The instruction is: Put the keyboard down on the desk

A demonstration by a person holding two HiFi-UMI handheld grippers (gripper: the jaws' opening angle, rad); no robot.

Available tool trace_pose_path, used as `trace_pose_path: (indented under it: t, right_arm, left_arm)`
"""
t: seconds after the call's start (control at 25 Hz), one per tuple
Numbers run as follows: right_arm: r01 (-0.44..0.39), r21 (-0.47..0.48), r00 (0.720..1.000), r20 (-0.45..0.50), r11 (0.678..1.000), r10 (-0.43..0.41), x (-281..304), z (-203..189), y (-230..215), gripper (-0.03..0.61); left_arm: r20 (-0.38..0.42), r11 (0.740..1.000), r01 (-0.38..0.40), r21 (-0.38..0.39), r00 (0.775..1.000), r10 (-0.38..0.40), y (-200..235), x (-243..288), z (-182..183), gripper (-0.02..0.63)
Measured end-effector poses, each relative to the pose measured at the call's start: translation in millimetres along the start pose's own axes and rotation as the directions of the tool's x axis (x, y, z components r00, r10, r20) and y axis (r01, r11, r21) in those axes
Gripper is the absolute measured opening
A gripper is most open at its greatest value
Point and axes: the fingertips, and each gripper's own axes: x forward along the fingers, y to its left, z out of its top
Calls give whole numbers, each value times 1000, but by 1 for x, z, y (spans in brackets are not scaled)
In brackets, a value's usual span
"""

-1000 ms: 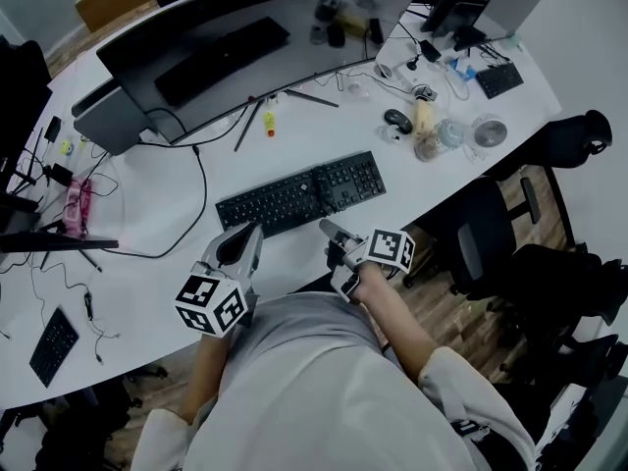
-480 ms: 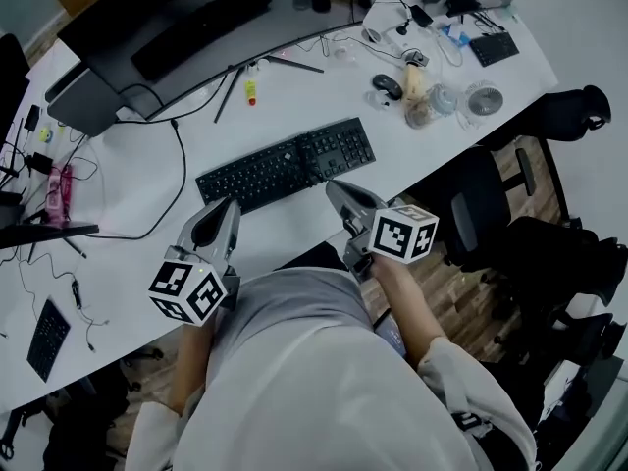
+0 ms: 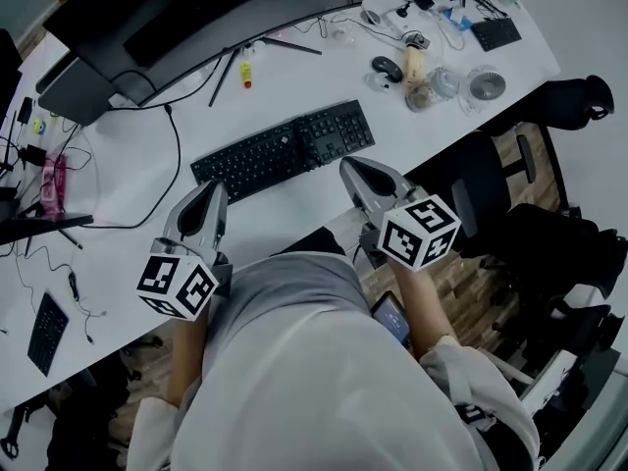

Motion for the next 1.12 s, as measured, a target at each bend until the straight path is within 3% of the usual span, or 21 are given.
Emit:
trace_pose_path:
  t: [0.16, 0.4, 1.12]
  right_arm:
    - [19, -61, 1000, -8, 998, -20, -3, 3, 2, 2]
    - [20, -67, 999, -28, 998, -22, -4, -7, 5, 2]
    - [79, -101, 995, -54, 992, -85, -6, -11, 5, 2]
  left_arm:
    - [15, 1000, -20, 1, 1000, 20, 3, -4, 4, 0]
    - [51, 999, -40, -4, 998, 40, 8, -14, 11, 0]
    - [0, 999, 15, 51, 1000, -15, -7, -1, 5, 0]
